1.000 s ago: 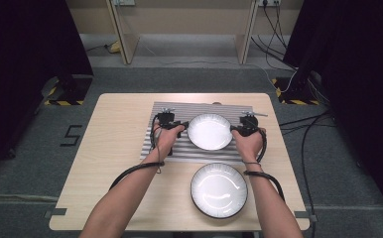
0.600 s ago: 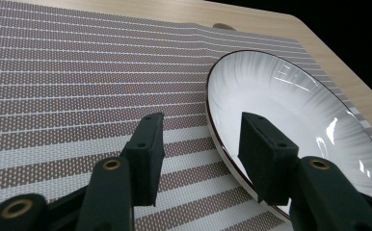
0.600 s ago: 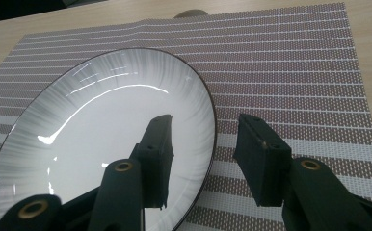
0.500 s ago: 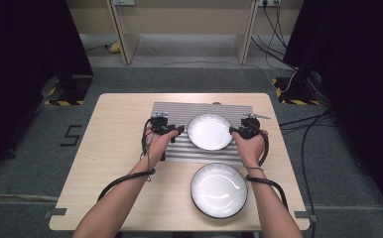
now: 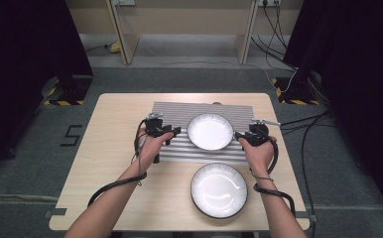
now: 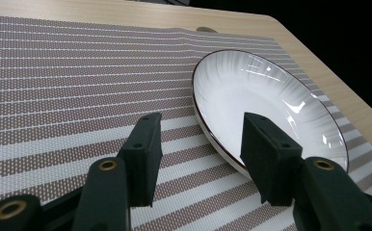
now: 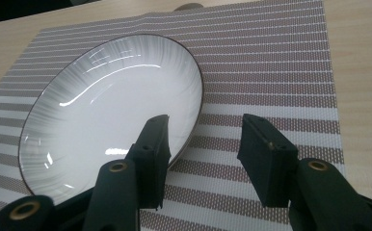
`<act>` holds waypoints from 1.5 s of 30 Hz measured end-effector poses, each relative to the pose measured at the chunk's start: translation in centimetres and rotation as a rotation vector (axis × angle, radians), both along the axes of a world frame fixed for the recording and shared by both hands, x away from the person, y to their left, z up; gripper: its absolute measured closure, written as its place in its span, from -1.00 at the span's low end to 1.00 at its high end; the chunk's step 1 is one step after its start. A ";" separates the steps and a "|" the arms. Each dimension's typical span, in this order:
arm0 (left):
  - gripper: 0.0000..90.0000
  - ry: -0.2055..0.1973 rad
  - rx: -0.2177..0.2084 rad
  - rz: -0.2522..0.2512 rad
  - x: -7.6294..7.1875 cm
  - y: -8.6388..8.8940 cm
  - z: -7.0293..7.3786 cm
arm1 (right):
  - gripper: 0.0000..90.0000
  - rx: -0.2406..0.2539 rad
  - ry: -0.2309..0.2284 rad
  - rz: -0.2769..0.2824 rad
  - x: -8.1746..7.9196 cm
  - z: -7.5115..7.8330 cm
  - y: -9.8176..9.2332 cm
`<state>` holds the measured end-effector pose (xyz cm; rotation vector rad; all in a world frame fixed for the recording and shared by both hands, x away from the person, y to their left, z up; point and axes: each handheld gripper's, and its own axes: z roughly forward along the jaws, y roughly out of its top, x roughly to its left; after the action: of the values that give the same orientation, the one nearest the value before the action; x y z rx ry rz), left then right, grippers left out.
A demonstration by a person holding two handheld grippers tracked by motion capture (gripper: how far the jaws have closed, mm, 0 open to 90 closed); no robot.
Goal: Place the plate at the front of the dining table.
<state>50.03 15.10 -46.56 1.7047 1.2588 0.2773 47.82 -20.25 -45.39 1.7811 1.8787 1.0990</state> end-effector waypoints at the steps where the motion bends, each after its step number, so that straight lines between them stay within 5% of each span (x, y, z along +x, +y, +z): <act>1: 0.09 0.000 0.000 0.000 0.0 0.0 0.0 | 0.19 0.000 0.000 0.000 0.0 0.0 0.0; 7: 0.07 -0.021 0.037 -0.069 -1.7 0.4 0.5 | 0.17 -0.011 -0.006 0.015 -1.3 0.3 -0.6; 16: 0.04 -0.043 0.060 -0.090 -3.9 1.7 0.4 | 0.16 -0.023 -0.012 0.015 -3.3 0.2 -1.7; 45: 0.01 -0.076 0.015 -0.098 -9.6 6.7 -0.7 | 0.14 -0.028 -0.069 0.027 -9.8 -1.0 -4.3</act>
<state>40.43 21.80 -47.23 1.7469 1.1169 0.2906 38.02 -24.58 -46.43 1.6861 1.8737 1.1235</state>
